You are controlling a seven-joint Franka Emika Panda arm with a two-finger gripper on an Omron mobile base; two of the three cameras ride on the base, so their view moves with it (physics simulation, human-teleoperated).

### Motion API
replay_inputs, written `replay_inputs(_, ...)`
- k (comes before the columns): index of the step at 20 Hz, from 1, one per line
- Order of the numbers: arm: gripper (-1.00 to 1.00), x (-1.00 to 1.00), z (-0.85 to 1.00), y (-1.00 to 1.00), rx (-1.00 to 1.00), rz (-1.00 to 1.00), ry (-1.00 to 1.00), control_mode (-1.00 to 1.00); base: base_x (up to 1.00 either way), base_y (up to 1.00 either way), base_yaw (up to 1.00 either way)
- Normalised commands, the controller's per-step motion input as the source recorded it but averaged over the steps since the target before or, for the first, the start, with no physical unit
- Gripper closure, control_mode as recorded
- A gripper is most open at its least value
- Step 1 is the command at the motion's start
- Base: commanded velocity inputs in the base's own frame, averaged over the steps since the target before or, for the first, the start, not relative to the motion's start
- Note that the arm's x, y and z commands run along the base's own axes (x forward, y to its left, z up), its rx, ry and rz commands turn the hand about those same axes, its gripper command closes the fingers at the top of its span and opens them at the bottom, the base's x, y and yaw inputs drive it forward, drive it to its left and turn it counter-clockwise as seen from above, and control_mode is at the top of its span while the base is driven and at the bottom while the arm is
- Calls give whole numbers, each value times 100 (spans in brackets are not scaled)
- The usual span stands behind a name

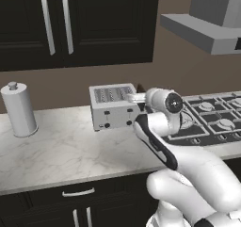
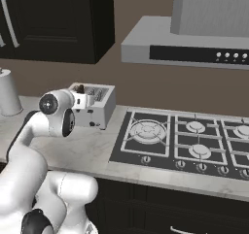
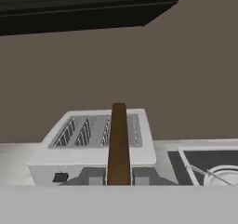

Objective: Start the toaster. Once the lever pops up, take the bread to the plate on the dining counter.

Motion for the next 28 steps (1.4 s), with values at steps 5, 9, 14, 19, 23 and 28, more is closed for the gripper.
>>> replay_inputs(5,100,-72,41,-25,0,0,35,-100,0,0,0)
replay_inputs(9,100,-63,47,-13,0,-2,32,-100,0,0,0)
replay_inputs(14,100,-61,31,-14,0,-1,22,-100,0,0,0)
replay_inputs(19,100,-56,2,-15,-2,0,3,-100,0,0,0)
replay_inputs(23,100,-49,0,-3,-3,0,-8,-100,0,0,0)
replay_inputs(28,100,-18,1,0,-4,0,-1,-100,0,0,0)
